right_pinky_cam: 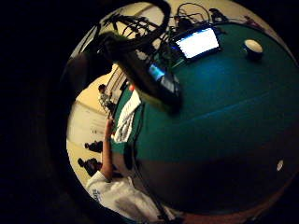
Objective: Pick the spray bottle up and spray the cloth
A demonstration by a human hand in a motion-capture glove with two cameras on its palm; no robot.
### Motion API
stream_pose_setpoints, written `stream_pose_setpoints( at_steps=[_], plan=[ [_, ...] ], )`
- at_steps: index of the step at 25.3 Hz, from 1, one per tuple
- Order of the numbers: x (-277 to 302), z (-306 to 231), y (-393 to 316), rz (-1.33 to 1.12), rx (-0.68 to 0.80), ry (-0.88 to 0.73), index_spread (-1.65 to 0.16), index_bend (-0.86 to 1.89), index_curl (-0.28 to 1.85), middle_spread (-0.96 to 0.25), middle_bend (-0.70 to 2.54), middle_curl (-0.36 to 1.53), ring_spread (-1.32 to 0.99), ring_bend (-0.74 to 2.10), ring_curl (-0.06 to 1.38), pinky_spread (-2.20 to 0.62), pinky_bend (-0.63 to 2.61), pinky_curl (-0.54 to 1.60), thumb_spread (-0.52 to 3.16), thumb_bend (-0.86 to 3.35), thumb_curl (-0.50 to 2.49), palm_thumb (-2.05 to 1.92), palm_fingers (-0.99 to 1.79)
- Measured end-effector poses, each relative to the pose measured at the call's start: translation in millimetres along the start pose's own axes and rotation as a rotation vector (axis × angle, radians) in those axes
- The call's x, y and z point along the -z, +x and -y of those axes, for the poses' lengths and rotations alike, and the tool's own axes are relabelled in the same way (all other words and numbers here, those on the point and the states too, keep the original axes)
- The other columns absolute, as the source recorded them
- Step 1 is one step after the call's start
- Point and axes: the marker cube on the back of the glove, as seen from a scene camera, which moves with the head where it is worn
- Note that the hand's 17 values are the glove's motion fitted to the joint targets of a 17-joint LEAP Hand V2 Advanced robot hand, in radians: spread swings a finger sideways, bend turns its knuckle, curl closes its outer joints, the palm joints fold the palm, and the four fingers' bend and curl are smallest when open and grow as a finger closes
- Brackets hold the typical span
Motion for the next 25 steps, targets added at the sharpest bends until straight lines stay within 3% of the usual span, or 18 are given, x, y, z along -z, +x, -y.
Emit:
stream_pose_setpoints(
  at_steps=[7, 16, 19, 21, 25],
  plan=[
    [2, 15, 19, 0.098, -0.082, 0.041, -0.39, 0.10, 0.29, -0.15, 0.25, 0.35, -0.15, 0.43, 0.36, 0.10, 0.20, 0.33, 1.05, 0.05, 0.35, 0.69, 0.87],
    [-21, 44, 24, 0.034, -0.161, 0.099, -0.39, 0.10, 0.26, -0.16, 0.19, 0.36, -0.16, 0.43, 0.37, 0.08, 0.25, 0.36, 0.98, 0.02, 0.37, 0.78, 0.79],
    [-29, 56, 23, 0.030, -0.180, 0.156, -0.37, 0.17, 0.28, -0.17, 0.22, 0.36, -0.17, 0.41, 0.35, 0.06, 0.25, 0.35, 0.95, 0.02, 0.39, 0.83, 0.93],
    [-34, 61, 22, 0.033, -0.185, 0.199, -0.35, 0.14, 0.28, -0.19, 0.23, 0.38, -0.19, 0.46, 0.36, -0.11, 0.35, 0.37, 0.92, 0.04, 0.41, 0.89, 1.24],
    [-40, 71, 19, 0.062, -0.195, 0.285, -0.33, 0.26, 0.34, -0.21, 0.32, 0.43, -0.21, 0.54, 0.42, -0.14, 0.49, 0.44, 0.71, 0.08, 0.49, 1.03, 1.39]
  ],
)
